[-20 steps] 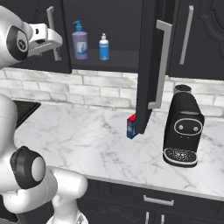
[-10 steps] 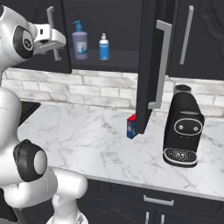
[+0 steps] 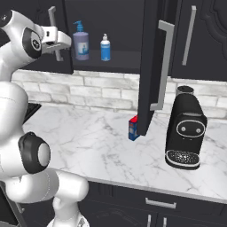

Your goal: Pick the soap dispenser and soap dispenser from the cabinet and place them on the counter.

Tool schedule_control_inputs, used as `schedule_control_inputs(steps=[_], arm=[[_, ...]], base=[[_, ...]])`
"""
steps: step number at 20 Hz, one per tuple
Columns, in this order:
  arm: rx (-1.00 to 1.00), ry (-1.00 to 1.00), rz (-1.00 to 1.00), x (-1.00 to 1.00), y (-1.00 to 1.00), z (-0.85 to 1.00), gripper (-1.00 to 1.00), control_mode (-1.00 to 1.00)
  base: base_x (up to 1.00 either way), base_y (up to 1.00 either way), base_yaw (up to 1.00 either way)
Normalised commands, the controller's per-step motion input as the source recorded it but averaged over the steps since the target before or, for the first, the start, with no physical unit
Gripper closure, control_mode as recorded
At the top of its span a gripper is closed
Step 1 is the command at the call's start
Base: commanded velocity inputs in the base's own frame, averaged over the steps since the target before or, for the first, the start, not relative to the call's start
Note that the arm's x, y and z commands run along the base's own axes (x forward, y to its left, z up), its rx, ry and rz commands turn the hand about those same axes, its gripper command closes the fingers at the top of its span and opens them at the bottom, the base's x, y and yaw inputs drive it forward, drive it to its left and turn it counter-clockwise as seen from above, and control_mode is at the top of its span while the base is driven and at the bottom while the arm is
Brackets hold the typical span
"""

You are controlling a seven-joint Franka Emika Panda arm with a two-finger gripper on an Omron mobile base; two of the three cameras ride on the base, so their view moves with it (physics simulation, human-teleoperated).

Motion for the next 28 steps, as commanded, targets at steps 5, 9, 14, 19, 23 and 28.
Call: schedule_control_inputs(steps=[5,9,14,19,23,28], arm=[[0.0,-0.06,-0.09,0.31,0.13,0.0,-1.0,-1.0],[0.0,-0.06,-0.08,0.28,0.18,0.0,1.0,-1.0],[0.0,-0.04,-0.05,0.16,0.12,0.0,1.0,-1.0],[0.0,-0.01,-0.02,0.01,0.04,0.0,1.0,-1.0],[0.01,0.0,0.0,-0.19,0.04,0.02,1.0,-1.0],[0.03,0.0,0.0,-0.31,0.07,0.11,1.0,-1.0]], base=[[0.0,0.0,0.0],[0.0,0.0,0.0],[0.0,0.0,0.0],[0.0,0.0,0.0],[0.0,0.0,0.0],[0.0,0.0,0.0]])
